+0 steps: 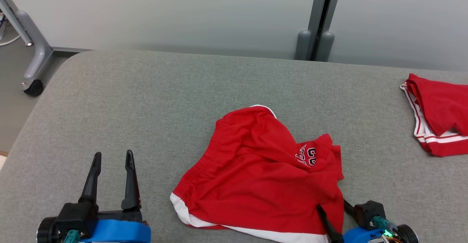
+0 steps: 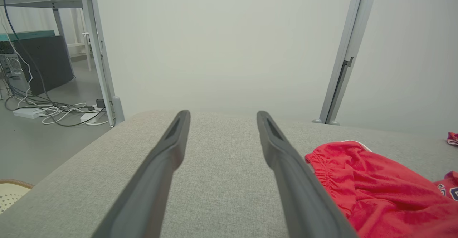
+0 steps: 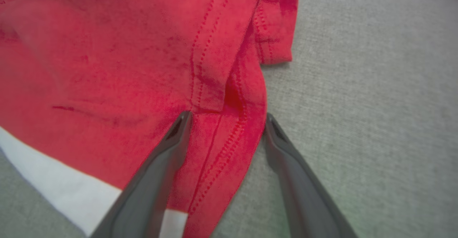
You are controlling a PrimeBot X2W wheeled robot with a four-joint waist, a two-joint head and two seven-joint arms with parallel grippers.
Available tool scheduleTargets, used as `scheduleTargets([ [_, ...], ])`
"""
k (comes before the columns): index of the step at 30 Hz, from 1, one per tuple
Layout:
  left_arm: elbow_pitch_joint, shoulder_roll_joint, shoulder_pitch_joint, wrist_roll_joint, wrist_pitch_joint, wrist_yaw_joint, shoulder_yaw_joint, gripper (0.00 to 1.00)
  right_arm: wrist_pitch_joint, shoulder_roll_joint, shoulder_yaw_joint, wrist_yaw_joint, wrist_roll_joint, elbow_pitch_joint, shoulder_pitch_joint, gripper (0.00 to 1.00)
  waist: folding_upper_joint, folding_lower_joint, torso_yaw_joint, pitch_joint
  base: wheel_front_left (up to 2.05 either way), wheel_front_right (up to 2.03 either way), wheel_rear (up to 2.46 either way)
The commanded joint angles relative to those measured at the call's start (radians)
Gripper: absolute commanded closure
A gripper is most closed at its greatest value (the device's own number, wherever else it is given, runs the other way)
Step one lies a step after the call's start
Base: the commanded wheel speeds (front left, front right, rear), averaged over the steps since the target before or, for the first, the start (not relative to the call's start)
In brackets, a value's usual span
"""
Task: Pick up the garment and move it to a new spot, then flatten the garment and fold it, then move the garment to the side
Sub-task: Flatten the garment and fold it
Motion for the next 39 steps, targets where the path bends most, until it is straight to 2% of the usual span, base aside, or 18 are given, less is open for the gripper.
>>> scheduleTargets([
  [1,0.003,-0.004,-0.013,0.008,-0.004,-0.004,0.008,0.00,0.001,0.001,0.007,0.000,-0.006,0.025,-0.009,0.00,0.0000,0.0000,0.002,0.003,0.00,0.00,0.00],
  [2,0.004,-0.006,-0.015,0.008,-0.004,-0.005,0.010,0.00,-0.002,0.003,0.013,0.000,-0.002,0.043,-0.017,0.00,0.0000,0.0000,0.004,0.004,0.00,0.00,0.00],
  [3,0.005,-0.007,-0.017,0.009,-0.004,-0.007,0.011,0.00,-0.001,0.005,0.021,0.000,0.005,0.062,-0.023,0.18,0.0000,0.0000,0.005,0.006,0.00,0.00,0.00],
  [4,0.006,-0.009,-0.019,0.011,-0.004,-0.010,0.013,0.00,-0.005,0.007,0.027,0.000,0.009,0.074,-0.032,0.74,0.0000,0.0000,0.005,0.007,0.00,0.00,0.00],
  [5,0.007,-0.010,-0.020,0.013,-0.004,-0.012,0.014,0.00,-0.009,0.008,0.033,0.000,0.013,0.086,-0.043,1.00,0.0000,0.0000,0.005,0.008,0.00,0.00,0.00],
  [8,0.010,-0.014,-0.024,0.017,-0.005,-0.014,0.016,0.00,-0.025,0.001,0.036,0.000,0.021,0.109,-0.082,1.00,0.0000,0.0000,0.005,0.012,0.00,0.00,0.00],
  [20,0.023,-0.027,-0.042,0.028,-0.004,-0.027,0.010,0.00,-0.037,-0.122,-0.061,0.000,0.047,0.218,-0.273,1.00,0.0000,0.0000,0.007,0.033,0.00,0.00,0.00],
  [21,0.024,-0.028,-0.043,0.029,-0.005,-0.028,0.009,0.00,-0.037,-0.124,-0.057,0.000,0.048,0.227,-0.281,0.56,0.0000,0.0000,0.007,0.033,0.00,0.00,0.00],
  [22,0.025,-0.028,-0.043,0.029,-0.005,-0.029,0.009,0.00,-0.047,-0.124,-0.056,0.000,0.054,0.234,-0.288,0.00,0.0000,0.0000,0.005,0.033,0.00,0.00,0.00],
  [30,0.028,-0.030,-0.030,0.033,-0.004,-0.026,0.019,0.00,-0.134,-0.106,-0.067,0.000,0.081,0.235,-0.293,0.00,0.0000,0.0000,-0.038,0.014,0.00,0.00,0.00],
  [39,0.024,-0.031,-0.010,0.035,-0.005,-0.026,0.041,0.00,-0.159,-0.086,-0.110,0.000,0.081,0.059,-0.216,0.00,0.0000,0.0000,-0.115,-0.025,0.00,0.00,0.00],
])
